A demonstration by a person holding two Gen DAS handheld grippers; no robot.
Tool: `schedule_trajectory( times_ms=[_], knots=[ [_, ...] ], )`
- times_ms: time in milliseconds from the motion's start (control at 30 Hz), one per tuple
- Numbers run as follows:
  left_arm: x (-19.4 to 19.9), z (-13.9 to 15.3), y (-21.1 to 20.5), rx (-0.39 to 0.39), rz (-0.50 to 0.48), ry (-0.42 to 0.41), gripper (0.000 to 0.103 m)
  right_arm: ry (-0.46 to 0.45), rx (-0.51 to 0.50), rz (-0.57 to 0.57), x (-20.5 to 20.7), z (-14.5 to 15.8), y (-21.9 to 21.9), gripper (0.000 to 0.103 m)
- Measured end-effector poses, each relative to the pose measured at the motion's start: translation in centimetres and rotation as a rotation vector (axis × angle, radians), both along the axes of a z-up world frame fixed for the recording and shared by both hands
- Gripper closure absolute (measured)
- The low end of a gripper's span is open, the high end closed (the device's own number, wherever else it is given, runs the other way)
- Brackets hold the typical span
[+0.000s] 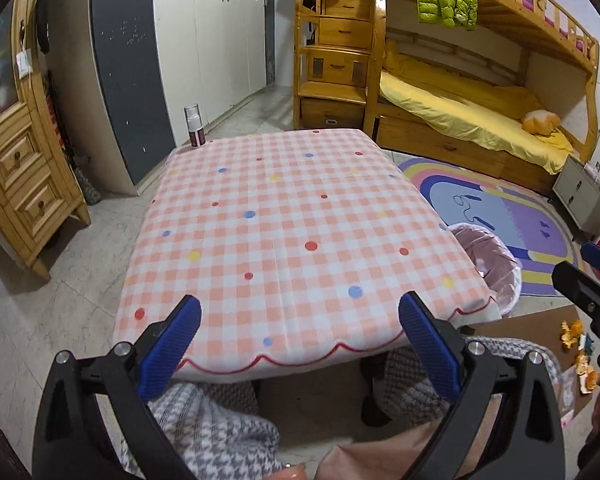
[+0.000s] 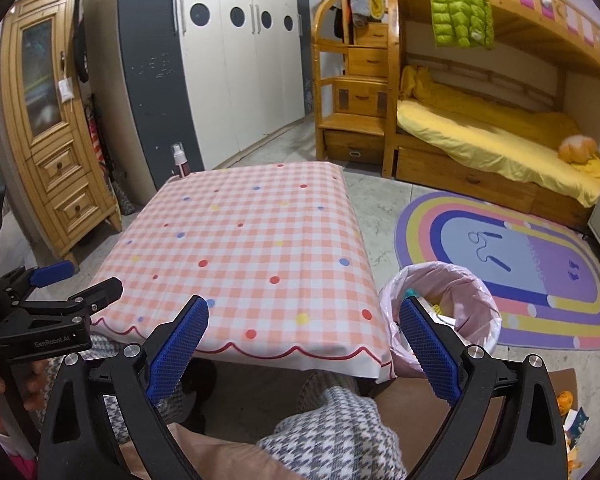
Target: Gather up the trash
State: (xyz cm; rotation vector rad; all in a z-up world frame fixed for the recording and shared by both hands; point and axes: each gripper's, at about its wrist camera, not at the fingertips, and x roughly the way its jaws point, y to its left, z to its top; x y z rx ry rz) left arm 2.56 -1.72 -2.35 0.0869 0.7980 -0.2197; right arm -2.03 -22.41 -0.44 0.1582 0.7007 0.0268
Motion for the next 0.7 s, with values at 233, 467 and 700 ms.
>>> schedule_trajectory(
  times_ms=[233, 467, 700],
  knots=[
    [-1.2, 1.2, 0.6, 0.029, 0.037, -0.025, 0.007, -0.028, -0.005, 0.007, -0.9, 1.3, 0.7, 0.008],
    [-1.6, 1.8, 0.6, 0.035, 0.040, -0.034, 0.007, -0.039, -0.015, 0.009, -1.0, 1.6, 1.1, 0.008],
    [-1.6, 1.7, 0.3, 0.046, 0.039, -0.037, 0.007, -0.038, -0.015, 0.009, -1.0, 1.6, 1.1, 0.008]
  ],
)
